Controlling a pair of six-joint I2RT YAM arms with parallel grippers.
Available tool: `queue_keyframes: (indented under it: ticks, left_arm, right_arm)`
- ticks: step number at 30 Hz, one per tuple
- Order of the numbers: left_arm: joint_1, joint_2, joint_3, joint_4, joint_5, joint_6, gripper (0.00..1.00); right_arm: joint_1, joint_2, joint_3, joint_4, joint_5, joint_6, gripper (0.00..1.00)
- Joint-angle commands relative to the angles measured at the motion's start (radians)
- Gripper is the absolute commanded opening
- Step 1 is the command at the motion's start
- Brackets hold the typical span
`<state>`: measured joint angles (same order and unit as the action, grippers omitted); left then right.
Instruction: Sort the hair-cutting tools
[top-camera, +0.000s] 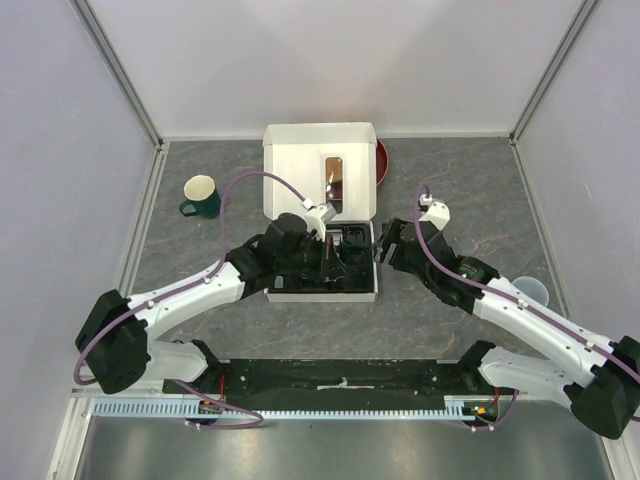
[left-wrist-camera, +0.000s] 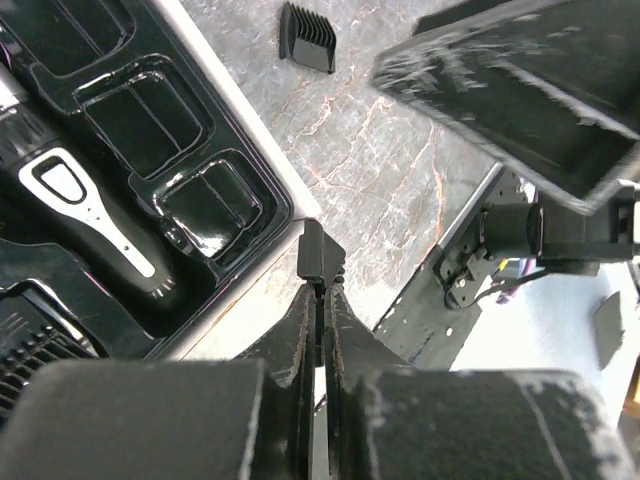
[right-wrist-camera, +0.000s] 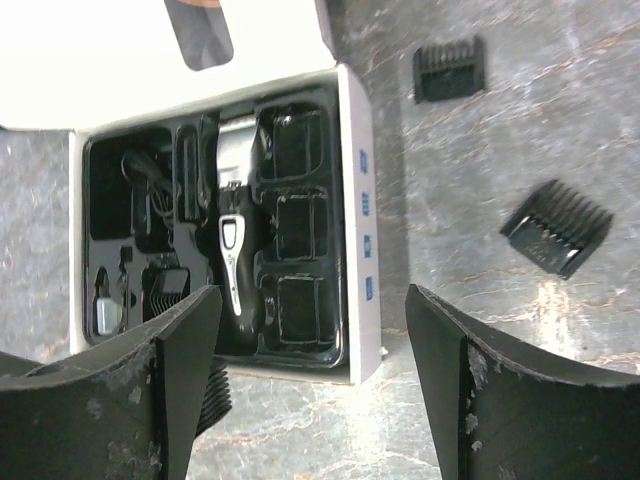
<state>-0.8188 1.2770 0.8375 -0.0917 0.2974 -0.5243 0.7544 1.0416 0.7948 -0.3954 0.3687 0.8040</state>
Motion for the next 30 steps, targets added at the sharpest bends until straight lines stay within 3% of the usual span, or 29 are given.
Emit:
queue_keyframes:
  ticks: [1,7,13,30]
  left_arm:
    - [0.015,0.061,-0.014,0.089,-0.004,-0.189,0.02]
    - [0.026,0.186,0.015,0.132,-0.004,-0.328,0.02]
    - [0.026,0.265,0.017,0.171,-0.007,-0.338,0.02]
    - [0.026,0.265,0.051,0.193,-0.031,-0.355,0.02]
  right_arm:
    - [-0.003,-0.055,0.032,-0.048,0.141,0.026,0.82]
    - [-0.001,-0.113,-0.035,-0.063,0.134,0.063,0.82]
    - [-0.001,-0.135,-0.060,-0.063,0.116,0.081,0.82]
    - [-0.003,-0.098,-0.080,-0.040,0.058,0.080,0.81]
